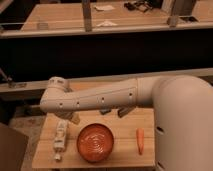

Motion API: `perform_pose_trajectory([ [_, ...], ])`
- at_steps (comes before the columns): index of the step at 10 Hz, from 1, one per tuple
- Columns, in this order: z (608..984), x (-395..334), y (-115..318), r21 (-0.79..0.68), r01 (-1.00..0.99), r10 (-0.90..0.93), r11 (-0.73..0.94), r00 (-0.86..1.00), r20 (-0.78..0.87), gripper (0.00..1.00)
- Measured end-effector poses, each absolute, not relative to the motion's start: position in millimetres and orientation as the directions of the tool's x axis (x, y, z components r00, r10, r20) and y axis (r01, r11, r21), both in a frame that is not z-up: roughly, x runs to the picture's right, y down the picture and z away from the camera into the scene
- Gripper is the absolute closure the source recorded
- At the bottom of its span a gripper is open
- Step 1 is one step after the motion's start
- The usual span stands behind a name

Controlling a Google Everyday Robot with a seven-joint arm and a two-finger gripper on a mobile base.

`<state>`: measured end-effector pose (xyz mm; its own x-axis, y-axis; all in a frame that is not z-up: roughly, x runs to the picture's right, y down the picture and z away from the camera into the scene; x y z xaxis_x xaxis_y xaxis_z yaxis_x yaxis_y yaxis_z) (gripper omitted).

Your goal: Place the bottle in the ceramic bowl

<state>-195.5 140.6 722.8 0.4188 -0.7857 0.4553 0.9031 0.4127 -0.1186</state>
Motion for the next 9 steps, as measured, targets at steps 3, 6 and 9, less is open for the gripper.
perform_pose_trajectory([
  [3,728.5,-202.1,148.3,-0.104,0.912,-0.791,0.396,0.396,0.466,0.33],
  [6,732.7,-206.2,155.7,-0.091,0.92,-0.796,0.381,0.376,0.475,0.33],
  [9,737.1,-210.1,164.5,-0.074,0.928,-0.801,0.364,0.353,0.483,0.33],
])
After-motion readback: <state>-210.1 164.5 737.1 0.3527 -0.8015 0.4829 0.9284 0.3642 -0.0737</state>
